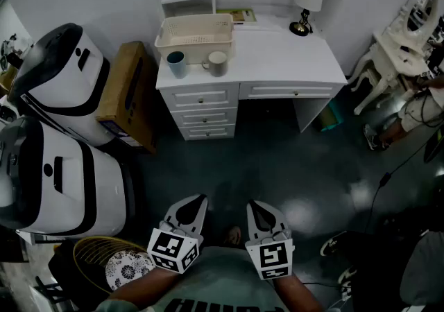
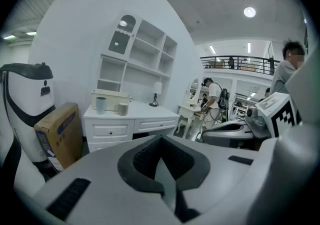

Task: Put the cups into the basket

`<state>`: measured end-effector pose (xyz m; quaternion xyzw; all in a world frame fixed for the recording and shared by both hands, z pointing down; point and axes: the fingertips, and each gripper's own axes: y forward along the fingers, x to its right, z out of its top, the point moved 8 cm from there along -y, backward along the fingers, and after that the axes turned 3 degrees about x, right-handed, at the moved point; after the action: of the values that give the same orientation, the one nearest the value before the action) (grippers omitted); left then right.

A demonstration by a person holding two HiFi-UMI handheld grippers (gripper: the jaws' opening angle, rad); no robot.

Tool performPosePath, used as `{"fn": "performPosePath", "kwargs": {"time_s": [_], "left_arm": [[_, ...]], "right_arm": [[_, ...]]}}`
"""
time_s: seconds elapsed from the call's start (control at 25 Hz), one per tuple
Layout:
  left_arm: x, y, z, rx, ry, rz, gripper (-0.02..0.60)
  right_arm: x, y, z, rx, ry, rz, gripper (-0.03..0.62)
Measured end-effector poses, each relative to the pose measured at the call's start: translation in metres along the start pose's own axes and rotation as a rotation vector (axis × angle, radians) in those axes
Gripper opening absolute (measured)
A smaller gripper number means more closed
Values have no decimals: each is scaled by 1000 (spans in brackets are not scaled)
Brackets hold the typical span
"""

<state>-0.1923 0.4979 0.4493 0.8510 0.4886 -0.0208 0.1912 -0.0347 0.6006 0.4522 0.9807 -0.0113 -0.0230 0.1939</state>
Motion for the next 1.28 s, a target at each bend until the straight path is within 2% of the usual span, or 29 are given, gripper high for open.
{"fn": "performPosePath", "kwargs": {"time_s": [0.64, 1.28], "left_arm": [[-20, 18, 5, 0, -10, -42, 3], [-92, 64, 52, 5, 12, -132, 5]], "right_arm": [[4, 21, 11, 18, 48, -26, 12], [5, 90, 55, 27, 75, -134, 14]]}}
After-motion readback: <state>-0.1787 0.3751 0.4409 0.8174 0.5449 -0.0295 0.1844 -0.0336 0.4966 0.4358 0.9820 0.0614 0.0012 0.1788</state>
